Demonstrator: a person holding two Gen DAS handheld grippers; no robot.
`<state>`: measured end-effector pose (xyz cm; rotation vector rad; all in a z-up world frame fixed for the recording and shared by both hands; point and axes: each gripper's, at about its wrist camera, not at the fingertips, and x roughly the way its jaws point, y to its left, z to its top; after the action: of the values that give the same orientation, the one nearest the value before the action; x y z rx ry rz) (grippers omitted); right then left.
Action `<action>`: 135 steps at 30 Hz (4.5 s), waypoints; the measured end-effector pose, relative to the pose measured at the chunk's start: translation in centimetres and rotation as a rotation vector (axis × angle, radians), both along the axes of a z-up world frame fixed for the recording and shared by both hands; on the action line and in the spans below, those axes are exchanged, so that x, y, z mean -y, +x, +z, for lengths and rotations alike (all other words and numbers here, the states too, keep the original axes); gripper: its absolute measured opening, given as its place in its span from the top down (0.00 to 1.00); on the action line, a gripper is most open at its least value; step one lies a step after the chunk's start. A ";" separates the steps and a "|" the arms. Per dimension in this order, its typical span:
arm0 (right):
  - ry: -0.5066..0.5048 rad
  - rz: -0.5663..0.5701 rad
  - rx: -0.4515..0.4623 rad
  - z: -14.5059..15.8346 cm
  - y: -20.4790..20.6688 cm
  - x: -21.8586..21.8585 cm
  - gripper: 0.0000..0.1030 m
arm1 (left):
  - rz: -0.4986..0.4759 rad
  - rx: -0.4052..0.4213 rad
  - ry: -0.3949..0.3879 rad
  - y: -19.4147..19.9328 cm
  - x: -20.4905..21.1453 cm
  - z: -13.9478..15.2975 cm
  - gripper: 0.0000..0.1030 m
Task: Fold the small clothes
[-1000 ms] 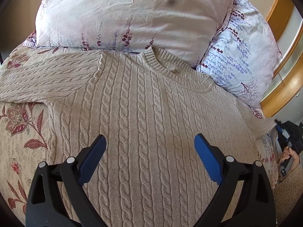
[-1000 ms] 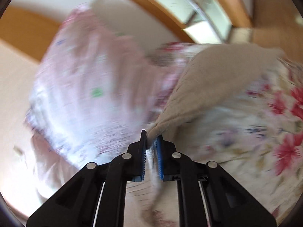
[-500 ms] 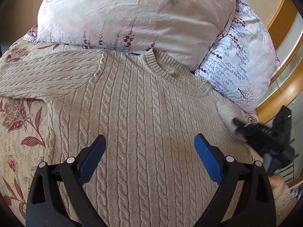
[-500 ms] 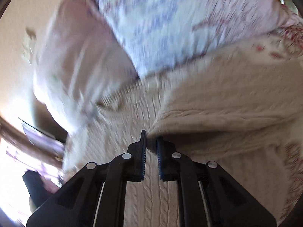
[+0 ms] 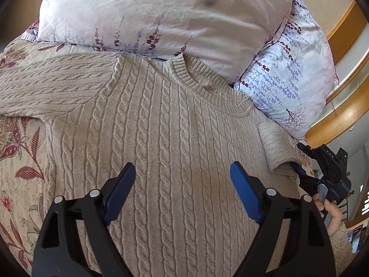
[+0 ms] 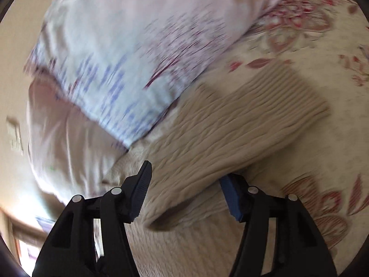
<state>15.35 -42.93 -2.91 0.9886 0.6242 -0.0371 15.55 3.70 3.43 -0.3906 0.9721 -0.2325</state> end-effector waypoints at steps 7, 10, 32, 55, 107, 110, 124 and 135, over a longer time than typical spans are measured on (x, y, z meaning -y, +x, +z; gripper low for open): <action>-0.083 -0.076 0.014 0.7 0.0 1.4 0.88 | -0.036 -0.008 -0.052 1.6 0.6 0.5 0.30; -0.176 0.003 0.110 3.7 0.4 -1.2 0.89 | -0.034 -0.008 -0.056 1.7 0.4 0.5 0.31; -0.047 0.264 -0.046 -0.8 -1.7 -9.2 0.38 | 0.125 -0.106 -0.221 3.9 -4.3 -2.4 0.35; 0.208 -0.047 0.041 -5.1 -4.0 -1.2 0.89 | 0.024 -0.030 -0.136 13.7 -3.9 -1.0 0.95; -0.305 0.177 -0.099 -0.2 -3.6 -9.4 0.24 | 0.917 0.040 -0.569 -1.4 -32.9 -3.4 0.94; -0.302 0.183 -0.089 0.1 -3.4 -9.3 0.24 | 0.819 0.122 -0.567 -0.4 -31.0 -0.3 0.94; -0.271 0.192 -0.093 -0.3 -3.7 -8.8 0.24 | 0.297 0.133 -0.464 3.4 -9.6 2.7 0.94; -0.273 0.199 -0.114 -0.4 -4.5 -8.3 0.24 | 0.272 -0.079 -0.477 4.0 -6.8 -4.1 0.78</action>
<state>10.83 -34.67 -3.34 0.6610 0.7977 -0.0022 19.55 10.49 -0.71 -0.9675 0.9241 -0.2002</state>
